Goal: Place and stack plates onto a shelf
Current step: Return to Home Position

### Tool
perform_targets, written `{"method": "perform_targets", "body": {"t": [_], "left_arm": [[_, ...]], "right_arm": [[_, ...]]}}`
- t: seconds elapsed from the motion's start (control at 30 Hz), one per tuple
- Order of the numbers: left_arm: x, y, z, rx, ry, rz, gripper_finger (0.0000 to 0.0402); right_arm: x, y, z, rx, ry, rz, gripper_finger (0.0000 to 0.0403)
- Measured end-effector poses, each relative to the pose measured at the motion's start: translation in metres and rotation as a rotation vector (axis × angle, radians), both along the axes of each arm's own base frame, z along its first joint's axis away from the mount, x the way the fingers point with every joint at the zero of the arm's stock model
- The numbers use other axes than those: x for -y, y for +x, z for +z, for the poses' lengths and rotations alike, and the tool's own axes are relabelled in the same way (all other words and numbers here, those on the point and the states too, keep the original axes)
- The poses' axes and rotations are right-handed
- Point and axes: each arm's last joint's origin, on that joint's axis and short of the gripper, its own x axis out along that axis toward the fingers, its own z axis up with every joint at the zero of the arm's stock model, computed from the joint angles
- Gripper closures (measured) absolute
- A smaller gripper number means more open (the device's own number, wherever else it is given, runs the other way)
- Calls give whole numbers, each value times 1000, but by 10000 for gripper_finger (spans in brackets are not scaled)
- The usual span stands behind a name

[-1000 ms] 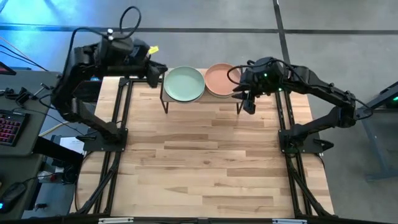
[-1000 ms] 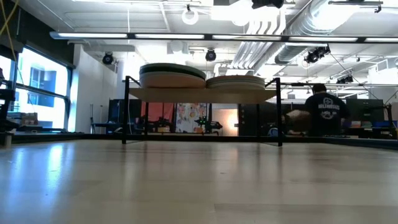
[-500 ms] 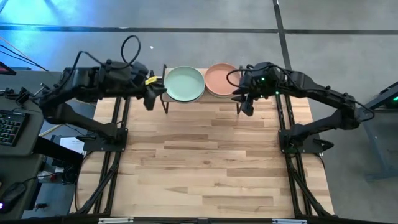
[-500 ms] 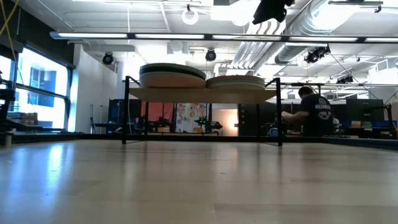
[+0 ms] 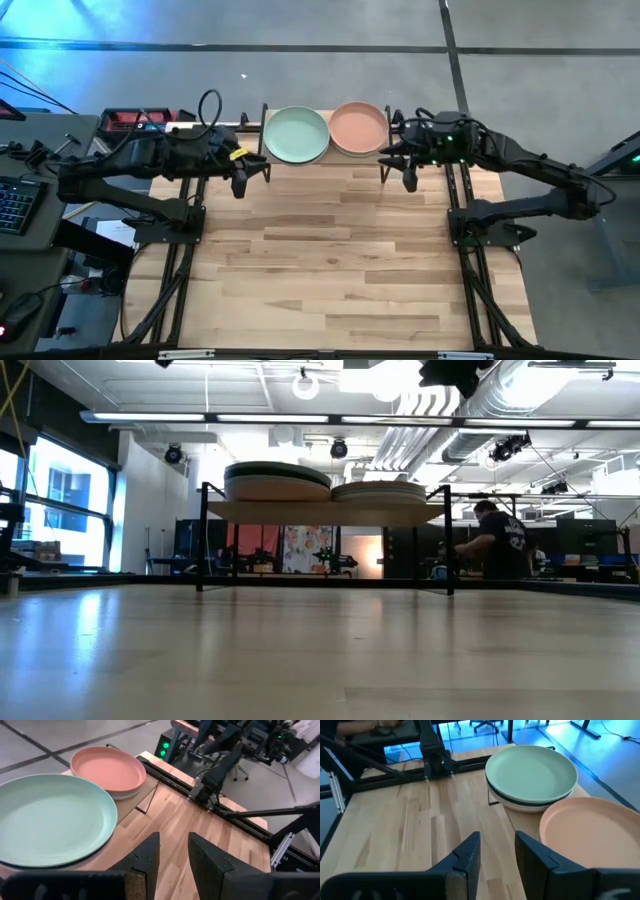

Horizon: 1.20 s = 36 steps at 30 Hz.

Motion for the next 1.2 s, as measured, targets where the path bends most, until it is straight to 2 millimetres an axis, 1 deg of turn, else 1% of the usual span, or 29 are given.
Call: {"method": "perform_targets", "body": {"t": [0.13,0.3,0.43,0.57,0.77,0.9,1.0,1.2], "left_arm": [[1,-2,-18,34,5,-48,312],[2,-7,-39,83,2,-83,312],[3,-12,-55,119,5,-93,312],[5,-17,-68,168,10,-159,312],[9,-26,-87,209,29,-257,312],[12,-32,-99,206,60,-290,312],[15,-35,-109,193,82,-313,312],[19,-41,-130,209,152,-368,312]], "right_arm": [[-4,-12,-16,52,33,-21,302],[-7,-21,-32,92,63,-25,302],[-8,-23,-45,101,119,-47,302],[-8,-22,-53,114,177,-72,302],[-10,-19,-59,135,247,-84,302],[-19,-17,-59,134,247,-51,302],[-24,-13,-60,125,226,-68,302],[-35,-4,-66,91,242,-78,302]]}}
